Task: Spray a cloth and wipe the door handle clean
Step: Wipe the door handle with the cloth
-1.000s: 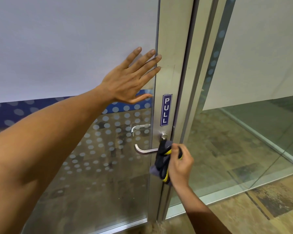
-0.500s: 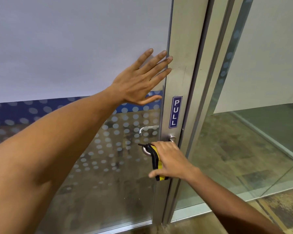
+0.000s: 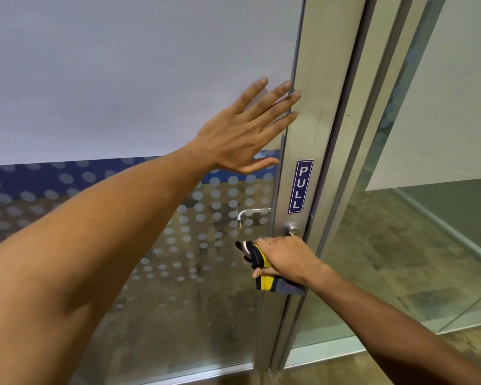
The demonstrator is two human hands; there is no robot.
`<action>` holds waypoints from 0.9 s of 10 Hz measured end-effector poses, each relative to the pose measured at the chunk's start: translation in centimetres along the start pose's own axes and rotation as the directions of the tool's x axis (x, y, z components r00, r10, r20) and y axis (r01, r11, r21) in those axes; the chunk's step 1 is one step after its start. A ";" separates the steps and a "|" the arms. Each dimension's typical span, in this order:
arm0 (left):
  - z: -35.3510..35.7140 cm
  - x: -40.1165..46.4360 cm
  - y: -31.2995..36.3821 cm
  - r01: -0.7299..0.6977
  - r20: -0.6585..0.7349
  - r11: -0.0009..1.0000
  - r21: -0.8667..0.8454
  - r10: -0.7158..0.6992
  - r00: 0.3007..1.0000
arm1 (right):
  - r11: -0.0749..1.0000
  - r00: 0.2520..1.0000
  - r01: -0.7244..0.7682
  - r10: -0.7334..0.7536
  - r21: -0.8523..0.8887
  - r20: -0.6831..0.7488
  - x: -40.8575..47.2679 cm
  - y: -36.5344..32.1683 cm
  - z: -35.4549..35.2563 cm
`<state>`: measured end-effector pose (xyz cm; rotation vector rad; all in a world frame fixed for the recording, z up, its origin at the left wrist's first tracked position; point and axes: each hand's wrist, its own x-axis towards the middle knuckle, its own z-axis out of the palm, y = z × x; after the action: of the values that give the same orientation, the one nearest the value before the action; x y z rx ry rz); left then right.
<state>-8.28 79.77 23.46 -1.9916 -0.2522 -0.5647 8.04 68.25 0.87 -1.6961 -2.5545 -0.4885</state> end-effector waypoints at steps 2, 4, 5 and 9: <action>0.1 0.0 0.0 0.002 -0.007 1.000 0.002 -0.002 1.000 | 0.984 0.981 -0.176 0.176 0.011 -0.083 0.0 -2.2 0.4; -0.1 0.0 0.0 0.005 -0.014 1.000 -0.021 -0.005 1.000 | 0.898 0.878 -0.439 0.427 -0.009 -0.215 2.0 -7.4 -0.2; -0.2 0.0 0.1 0.000 0.008 1.000 -0.030 0.001 1.000 | 0.814 0.803 -0.580 0.574 0.009 -0.160 3.9 -9.5 -1.4; -0.2 0.1 -0.1 -0.007 0.017 1.000 -0.029 0.008 1.000 | 0.995 0.980 -0.087 0.079 -0.039 -0.182 4.5 -9.0 -2.0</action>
<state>-8.25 79.62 23.65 -2.0251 -0.2483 -0.5498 -2.24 68.50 1.55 -1.6793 -2.3542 -0.6684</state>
